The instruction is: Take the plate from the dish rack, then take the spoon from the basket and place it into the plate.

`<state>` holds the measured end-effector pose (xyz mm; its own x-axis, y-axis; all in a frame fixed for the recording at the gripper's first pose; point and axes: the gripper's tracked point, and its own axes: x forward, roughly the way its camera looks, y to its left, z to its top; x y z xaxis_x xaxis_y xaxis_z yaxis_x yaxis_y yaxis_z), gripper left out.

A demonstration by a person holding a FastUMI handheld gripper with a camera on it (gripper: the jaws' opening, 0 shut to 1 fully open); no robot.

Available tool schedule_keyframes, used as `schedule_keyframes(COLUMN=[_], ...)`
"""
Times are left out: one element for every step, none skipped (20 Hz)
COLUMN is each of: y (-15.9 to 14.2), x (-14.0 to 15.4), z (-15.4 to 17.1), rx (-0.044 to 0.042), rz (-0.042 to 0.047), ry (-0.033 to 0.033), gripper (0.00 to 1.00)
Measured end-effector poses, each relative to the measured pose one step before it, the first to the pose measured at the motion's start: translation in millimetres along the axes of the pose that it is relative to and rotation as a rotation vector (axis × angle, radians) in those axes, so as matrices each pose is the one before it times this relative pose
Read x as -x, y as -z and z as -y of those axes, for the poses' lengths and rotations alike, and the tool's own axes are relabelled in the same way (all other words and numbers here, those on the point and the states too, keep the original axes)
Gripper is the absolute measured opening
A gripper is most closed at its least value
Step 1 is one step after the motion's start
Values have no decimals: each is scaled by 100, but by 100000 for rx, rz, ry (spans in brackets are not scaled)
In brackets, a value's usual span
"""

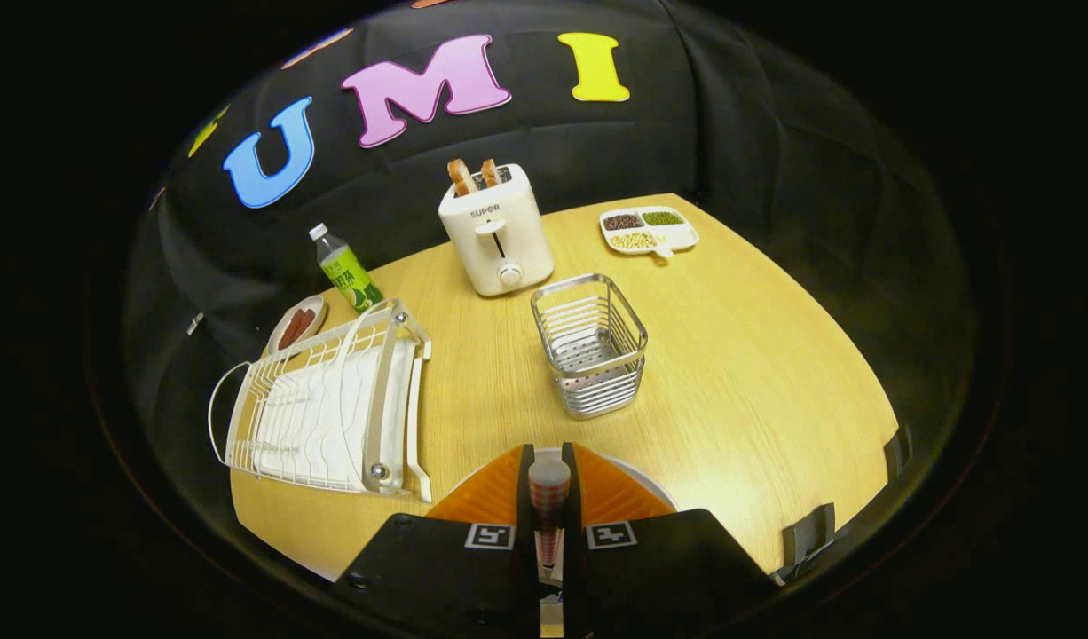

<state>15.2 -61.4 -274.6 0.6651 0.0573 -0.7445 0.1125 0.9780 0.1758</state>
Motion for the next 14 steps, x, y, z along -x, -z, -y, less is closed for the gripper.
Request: schedule_keyframes(y=[262,116,202,140,187,154,77,23,104,58,-3,-42,-27,-243], x=[-293,-256,-288,-155,-74,-383,95,-95,-120,-108,132,49,114,231], z=[-28,-96,-42,-150,-159,-120,-104,-136,-85,-217,98,6,158,594], rx=[1024,869,627,443,279,257,421,654,380,-180,-163,-372,101,824], rz=[-1165,-830,-1024,-765,-786,-911,-780,-498,-611,-597,-204,85,453,750], ry=[-662,-645,-768,-800,-758,-829,-798,-842,-660,-1052,-8,-339,379,1874], gripper=[15,15,15,16,16,17,17,17,17,17,19,29,49,69])
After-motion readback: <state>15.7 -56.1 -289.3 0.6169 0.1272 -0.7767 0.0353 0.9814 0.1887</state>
